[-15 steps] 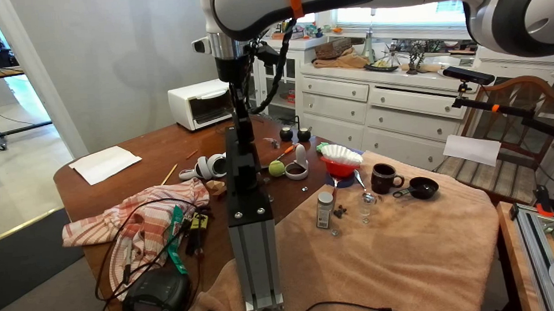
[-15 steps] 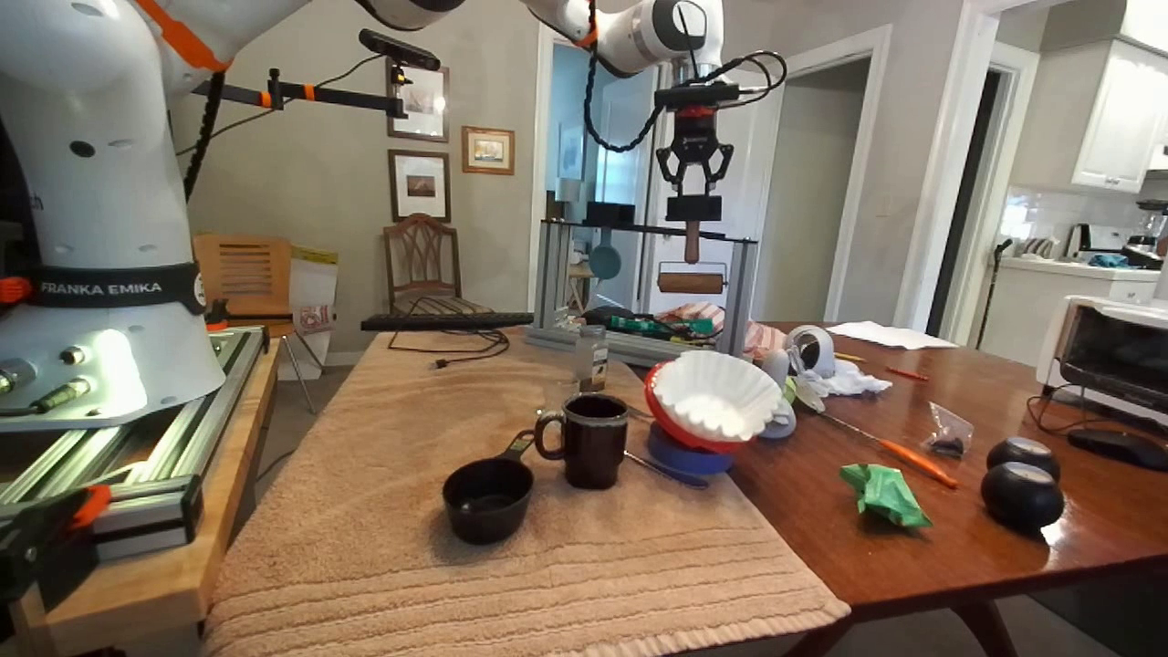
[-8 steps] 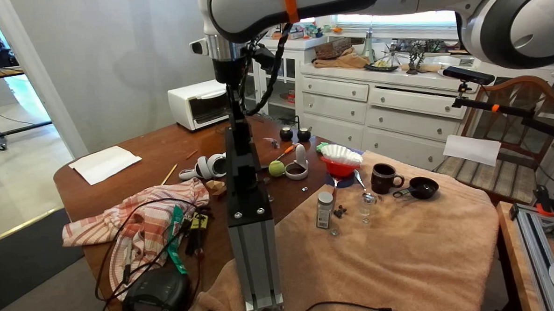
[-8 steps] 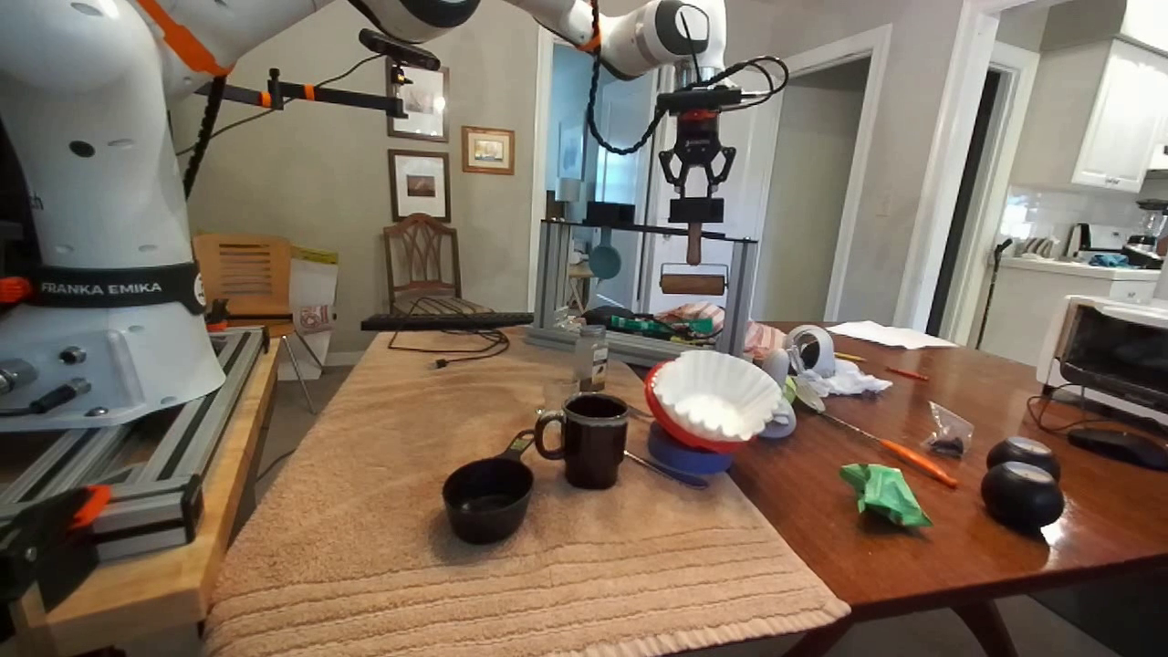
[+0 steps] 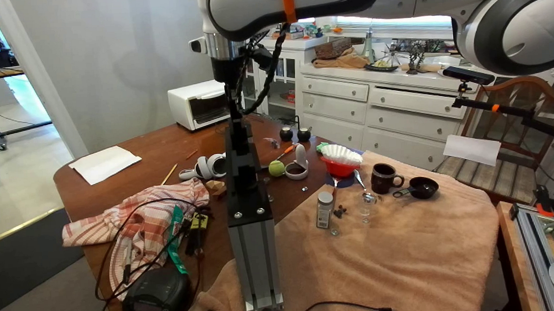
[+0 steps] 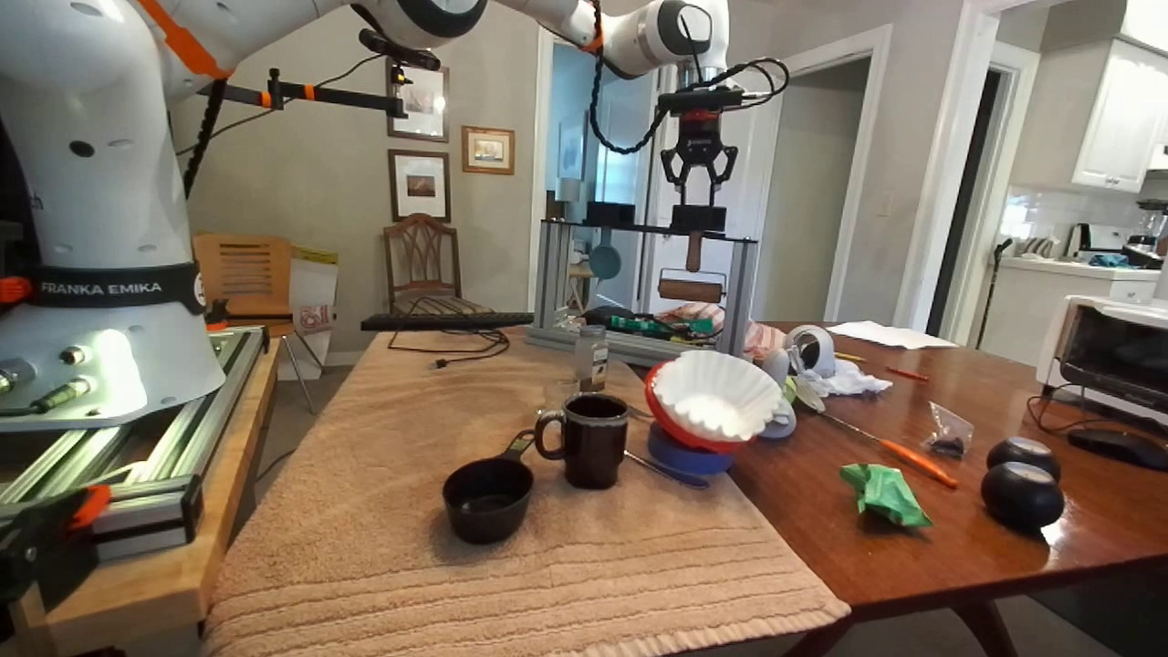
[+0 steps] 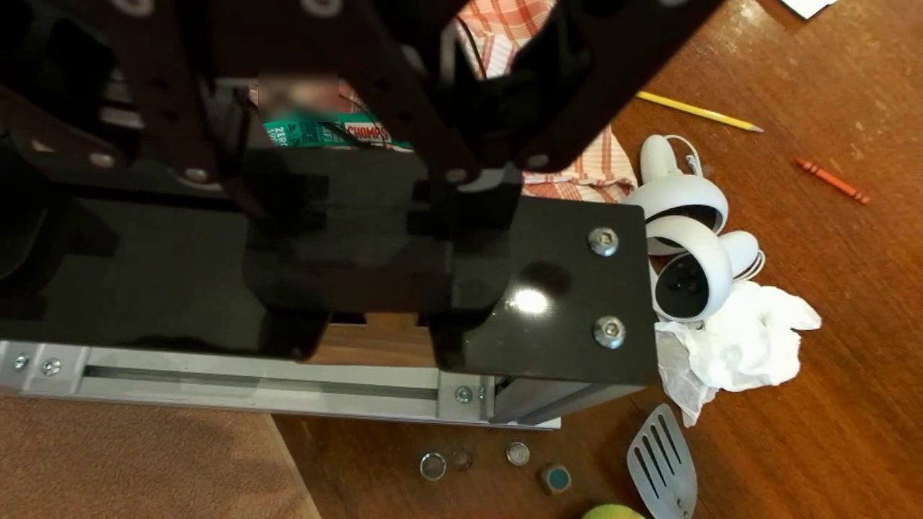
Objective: Roll the wooden roller over the towel.
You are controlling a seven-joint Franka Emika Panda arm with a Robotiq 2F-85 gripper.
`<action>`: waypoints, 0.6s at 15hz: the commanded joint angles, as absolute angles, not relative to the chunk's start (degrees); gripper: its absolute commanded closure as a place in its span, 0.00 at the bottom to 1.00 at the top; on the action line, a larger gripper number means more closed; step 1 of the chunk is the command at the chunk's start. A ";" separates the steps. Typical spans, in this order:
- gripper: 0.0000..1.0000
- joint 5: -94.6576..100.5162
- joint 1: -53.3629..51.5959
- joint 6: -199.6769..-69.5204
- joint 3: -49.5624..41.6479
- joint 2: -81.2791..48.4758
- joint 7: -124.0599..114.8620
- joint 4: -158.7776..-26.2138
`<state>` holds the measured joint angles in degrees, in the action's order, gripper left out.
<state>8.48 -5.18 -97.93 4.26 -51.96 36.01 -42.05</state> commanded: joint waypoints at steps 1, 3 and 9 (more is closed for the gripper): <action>0.19 7.08 -5.31 -95.15 4.80 -53.38 34.48 -38.32; 0.06 7.58 -5.56 -94.87 4.25 -52.92 33.52 -37.96; 0.00 10.47 -5.14 -92.63 2.23 -47.67 35.80 -38.10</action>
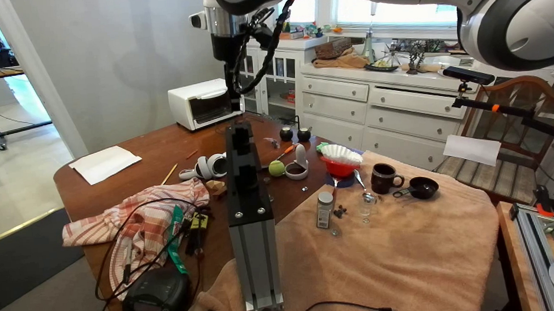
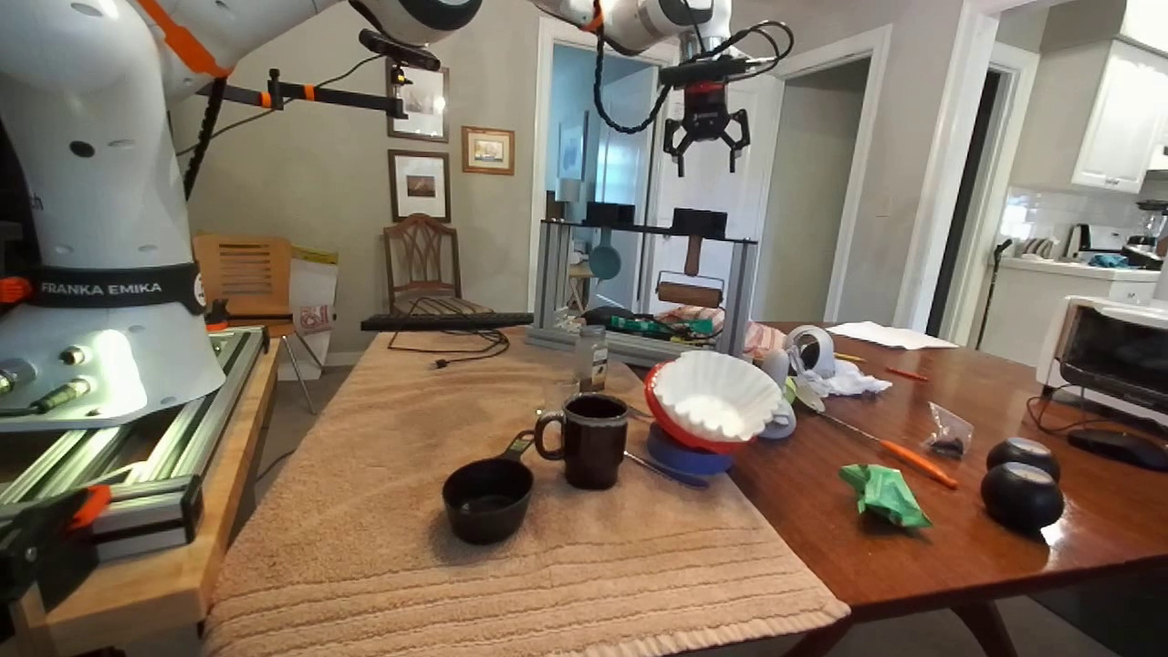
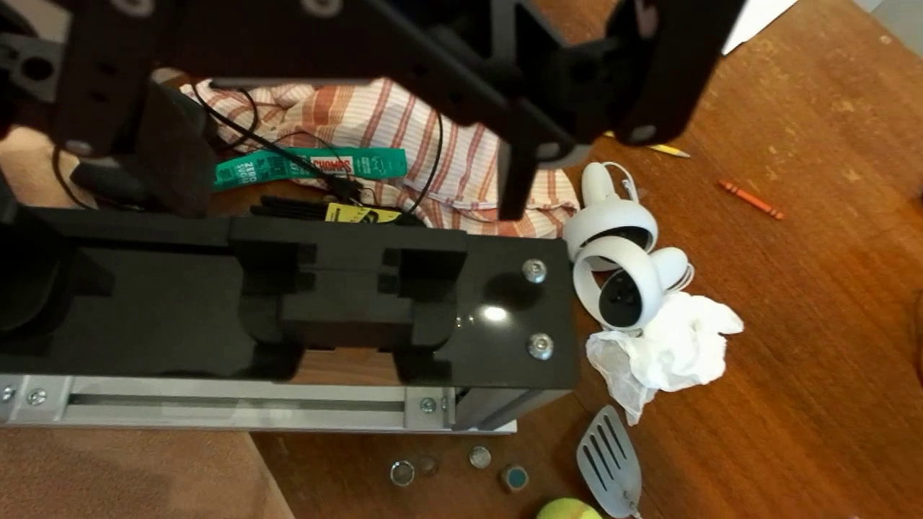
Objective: Roll the wooden roller over the towel.
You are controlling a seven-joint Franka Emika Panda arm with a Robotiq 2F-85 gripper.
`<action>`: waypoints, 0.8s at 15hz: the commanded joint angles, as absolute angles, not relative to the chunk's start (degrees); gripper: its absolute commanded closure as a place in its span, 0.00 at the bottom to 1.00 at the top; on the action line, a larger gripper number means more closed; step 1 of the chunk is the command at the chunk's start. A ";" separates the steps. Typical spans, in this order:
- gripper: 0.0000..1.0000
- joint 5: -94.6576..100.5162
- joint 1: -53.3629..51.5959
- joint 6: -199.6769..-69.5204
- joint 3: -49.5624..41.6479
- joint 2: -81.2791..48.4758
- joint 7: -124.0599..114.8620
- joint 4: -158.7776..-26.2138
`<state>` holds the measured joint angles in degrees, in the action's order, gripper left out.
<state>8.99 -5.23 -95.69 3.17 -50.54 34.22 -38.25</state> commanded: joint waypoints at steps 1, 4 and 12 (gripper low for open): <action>0.00 10.90 -5.05 -93.08 2.10 -46.77 37.39 -38.02; 0.00 10.00 -4.81 -94.34 2.32 -47.02 36.46 -37.68; 0.00 12.15 -4.36 -95.54 -1.36 -42.93 29.10 -39.30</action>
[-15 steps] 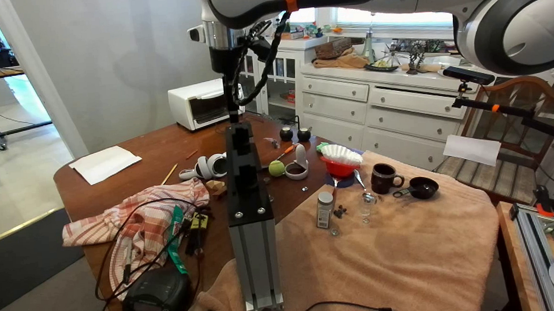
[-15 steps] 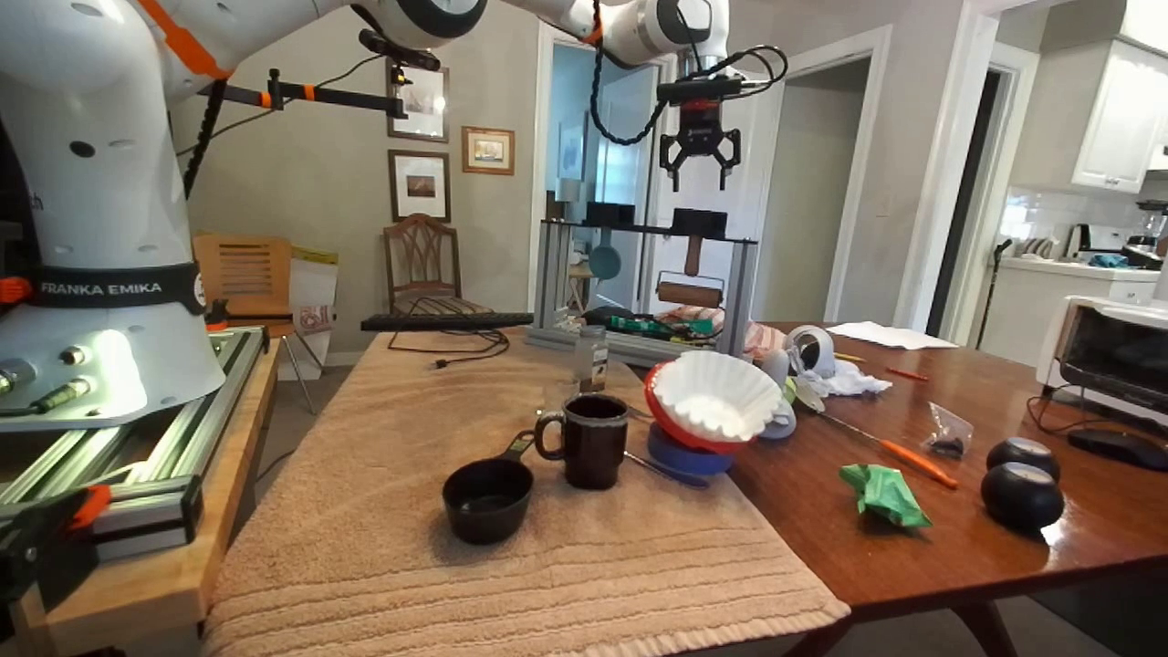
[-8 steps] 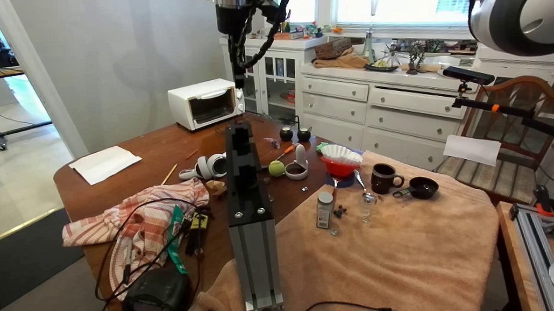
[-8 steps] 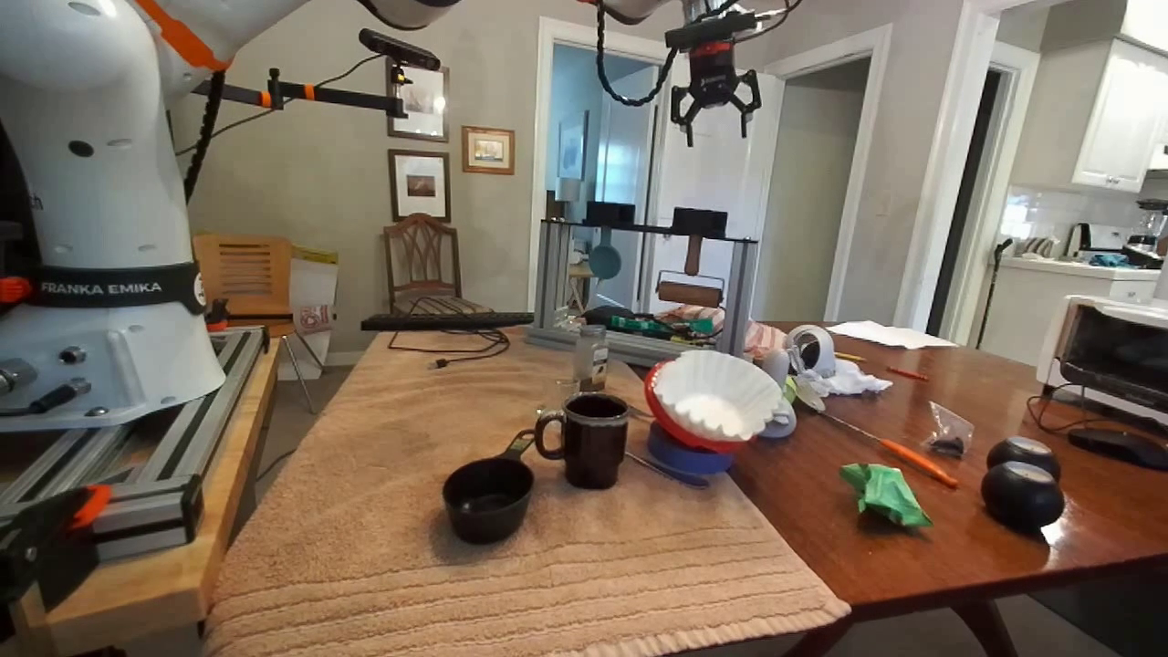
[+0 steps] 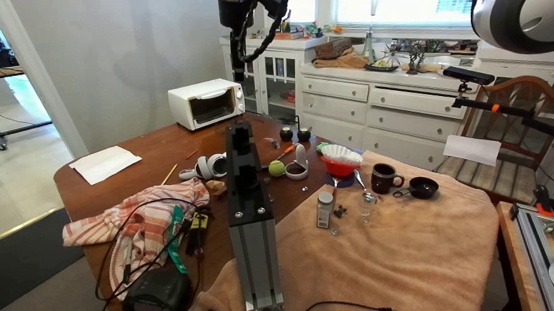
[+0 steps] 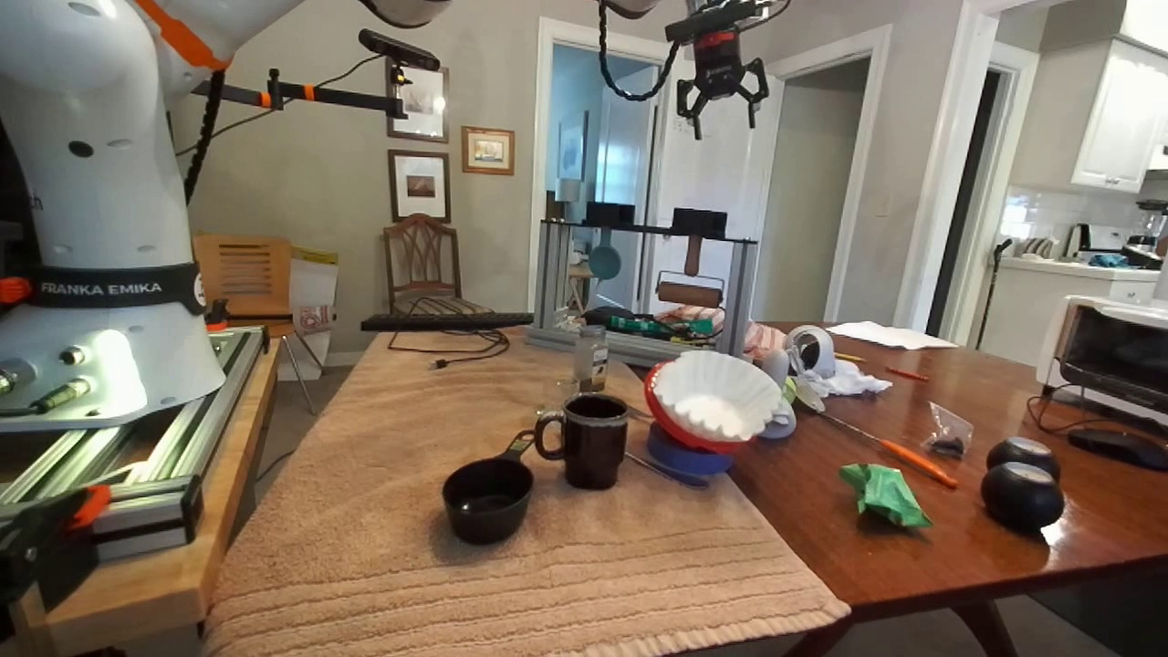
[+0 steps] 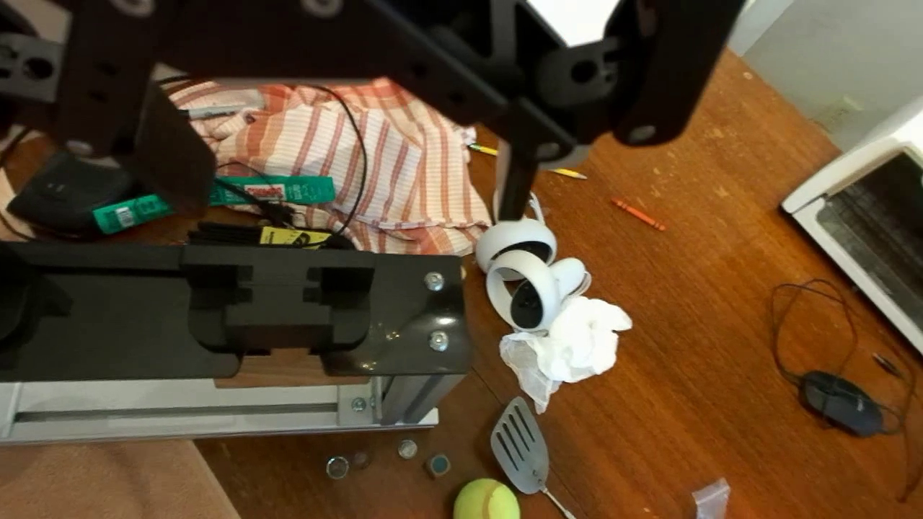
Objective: Roll the wooden roller over the towel.
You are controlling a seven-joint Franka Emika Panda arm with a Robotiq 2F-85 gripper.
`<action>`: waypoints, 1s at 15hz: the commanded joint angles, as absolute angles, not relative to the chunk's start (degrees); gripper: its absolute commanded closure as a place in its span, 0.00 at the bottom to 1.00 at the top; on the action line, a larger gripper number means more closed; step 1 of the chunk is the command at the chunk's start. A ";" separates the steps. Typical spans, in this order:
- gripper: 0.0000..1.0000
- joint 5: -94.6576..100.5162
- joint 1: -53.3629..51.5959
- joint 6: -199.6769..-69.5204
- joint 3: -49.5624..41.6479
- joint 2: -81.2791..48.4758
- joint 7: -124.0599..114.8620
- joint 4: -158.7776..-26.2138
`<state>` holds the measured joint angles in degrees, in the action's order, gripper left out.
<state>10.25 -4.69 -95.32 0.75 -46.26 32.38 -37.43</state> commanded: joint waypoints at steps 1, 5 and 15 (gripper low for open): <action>0.00 12.67 -4.23 -95.49 -2.33 -41.67 28.14 -40.27; 0.00 14.15 -3.69 -93.05 -5.59 -35.65 26.27 -47.34; 0.00 12.63 -2.61 -90.84 -7.12 -26.32 30.65 -61.27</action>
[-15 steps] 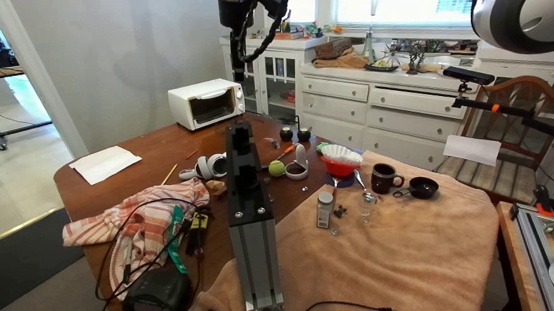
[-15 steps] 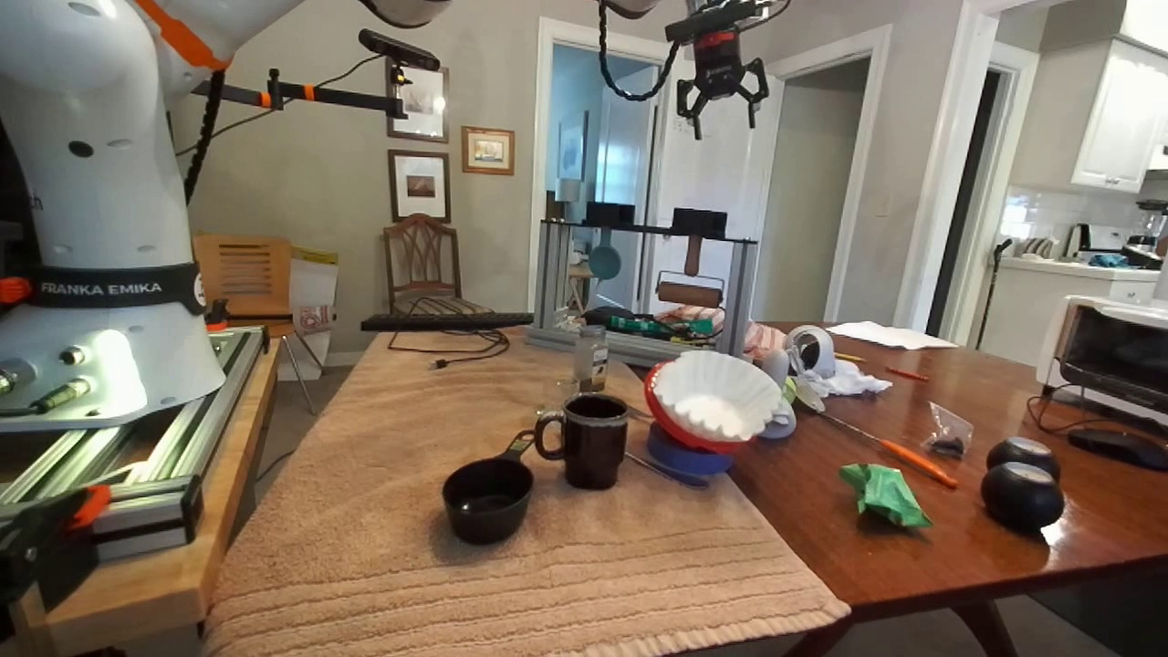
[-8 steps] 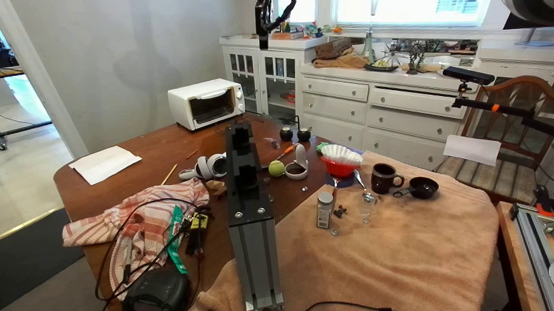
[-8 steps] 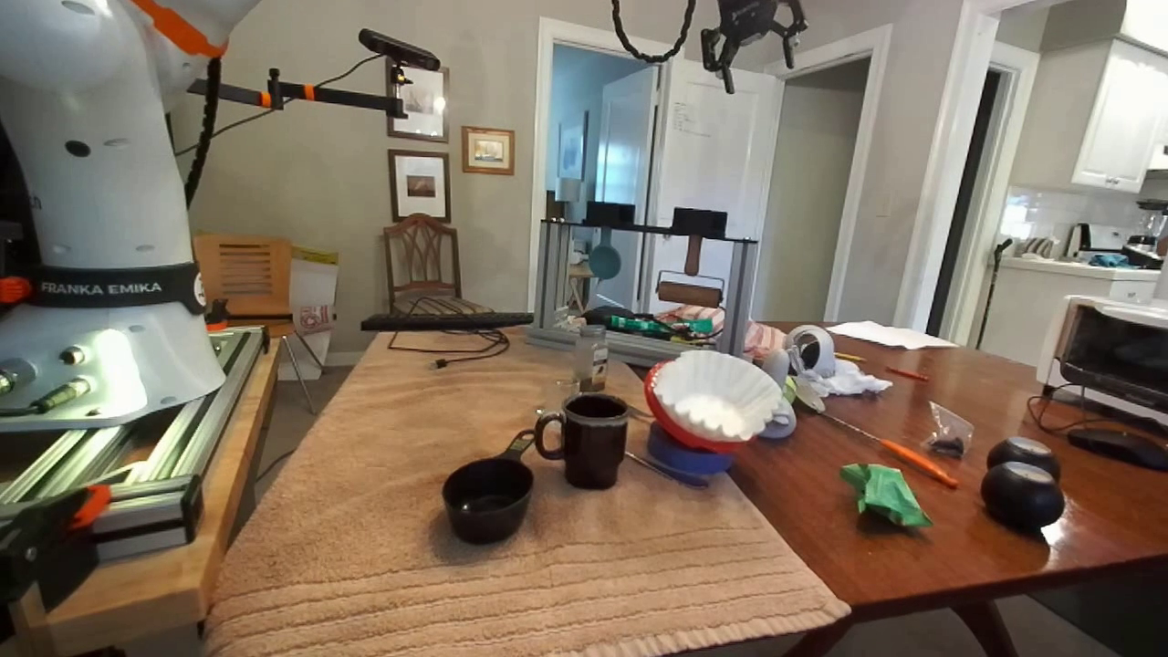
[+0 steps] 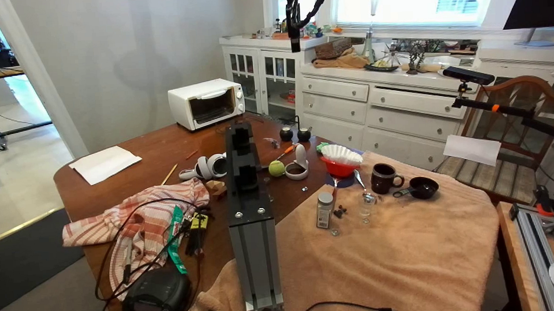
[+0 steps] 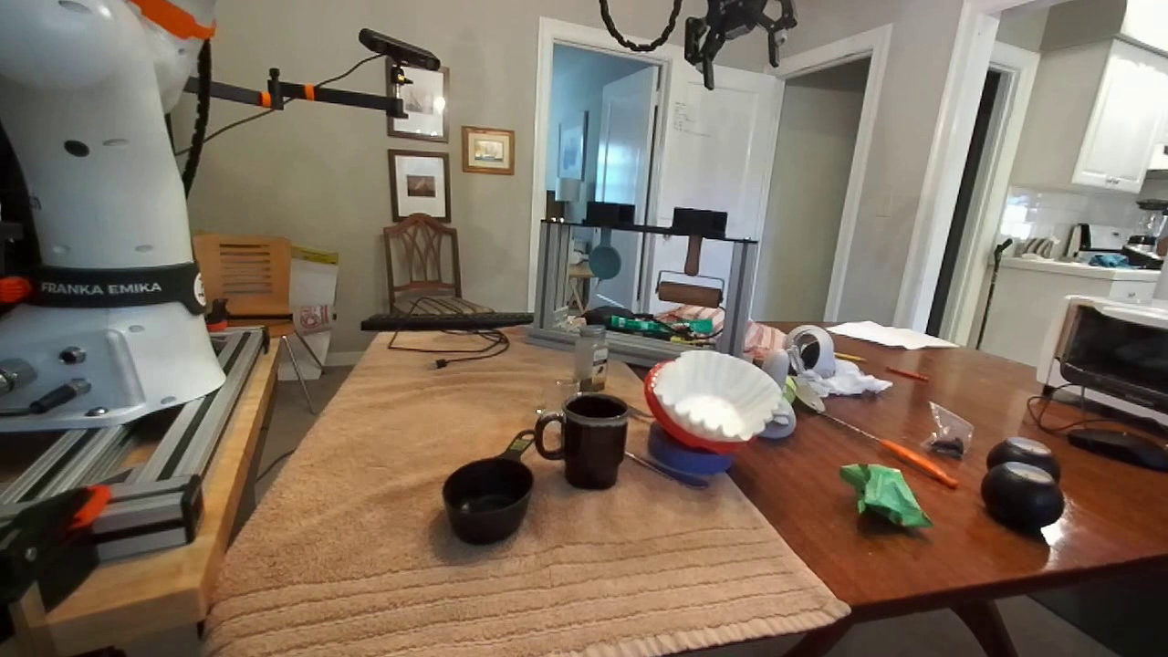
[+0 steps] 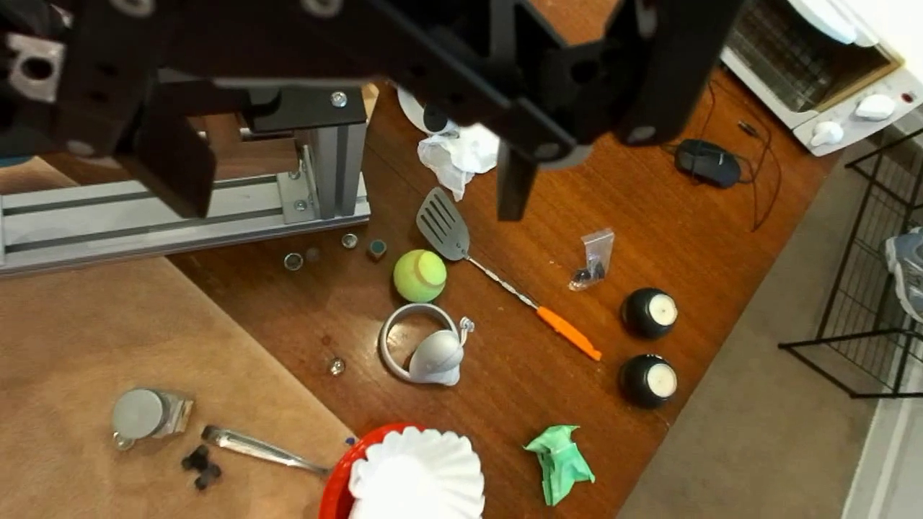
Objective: Roll the wooden roller over the towel.
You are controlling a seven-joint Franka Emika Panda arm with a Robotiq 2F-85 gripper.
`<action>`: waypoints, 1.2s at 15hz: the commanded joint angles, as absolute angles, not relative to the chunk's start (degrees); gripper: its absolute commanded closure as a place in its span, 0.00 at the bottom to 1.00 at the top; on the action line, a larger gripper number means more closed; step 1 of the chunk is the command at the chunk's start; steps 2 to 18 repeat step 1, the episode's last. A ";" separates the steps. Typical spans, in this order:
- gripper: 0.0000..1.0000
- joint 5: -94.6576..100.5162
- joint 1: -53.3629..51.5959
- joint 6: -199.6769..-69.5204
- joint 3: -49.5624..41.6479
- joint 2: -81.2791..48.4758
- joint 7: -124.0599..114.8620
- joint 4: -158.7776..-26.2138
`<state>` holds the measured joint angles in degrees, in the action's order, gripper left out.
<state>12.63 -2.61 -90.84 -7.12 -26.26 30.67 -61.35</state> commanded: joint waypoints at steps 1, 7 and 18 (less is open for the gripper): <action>0.00 12.63 -2.62 -90.92 -7.06 -25.04 30.86 -62.80; 0.00 12.63 -2.62 -90.92 -7.06 -25.04 30.86 -62.80; 0.00 12.63 -2.62 -90.92 -7.06 -25.04 30.86 -62.80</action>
